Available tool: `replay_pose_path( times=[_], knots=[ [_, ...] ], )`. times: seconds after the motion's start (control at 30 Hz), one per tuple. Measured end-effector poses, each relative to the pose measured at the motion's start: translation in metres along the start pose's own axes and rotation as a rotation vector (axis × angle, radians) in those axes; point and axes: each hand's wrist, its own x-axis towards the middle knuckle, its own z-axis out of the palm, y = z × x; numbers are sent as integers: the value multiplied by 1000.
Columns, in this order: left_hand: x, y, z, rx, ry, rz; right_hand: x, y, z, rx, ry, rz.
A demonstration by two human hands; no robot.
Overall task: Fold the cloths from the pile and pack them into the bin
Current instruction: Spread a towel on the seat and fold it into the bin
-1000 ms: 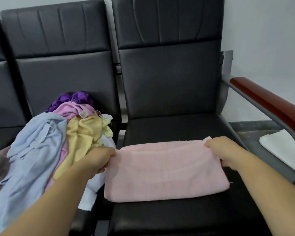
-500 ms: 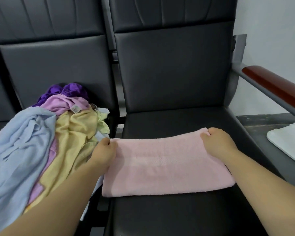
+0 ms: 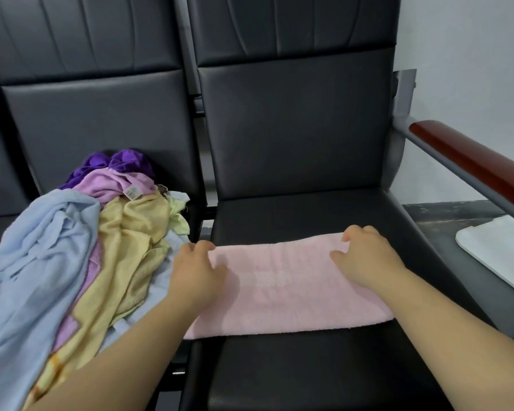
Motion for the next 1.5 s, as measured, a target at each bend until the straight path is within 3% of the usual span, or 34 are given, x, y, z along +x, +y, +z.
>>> replay_pose_path(
  times=[0.2, 0.27, 0.37, 0.6, 0.7, 0.87, 0.93, 1.0, 1.17, 1.3, 1.4, 1.5],
  knots=[
    [-63, 46, -3, -40, -294, 339, -28, -7, -2, -126, -208, -118],
    [-85, 54, 2, 53, -345, 448, -36, -9, 3, -229, -220, -110],
    [-95, 58, 8, 348, -292, 534, -52, -18, 6, -299, -249, -82],
    [-65, 56, 7, 572, -234, 248, -88, -31, 11, -292, -424, -190],
    [-64, 49, 8, 336, -221, 216, -97, -32, 7, -245, -417, -269],
    [-91, 50, -6, -307, -530, 213, -95, -25, -1, -223, -459, -316],
    [-105, 50, -15, -397, -732, 180, -94, -22, -5, -206, -529, -308],
    [-114, 48, -22, -342, -790, 205, -95, -20, -8, -179, -600, -313],
    [-119, 49, -19, -152, -418, 371, -100, -20, 1, -222, -597, -365],
    [-102, 45, -28, -266, -281, 307, -94, -24, 8, -245, -364, -410],
    [-83, 41, -49, -308, -497, 55, -80, -21, -6, -55, -356, -306],
    [-75, 33, -69, -373, -872, -215, -75, -15, -21, 289, -665, -182]
  ],
)
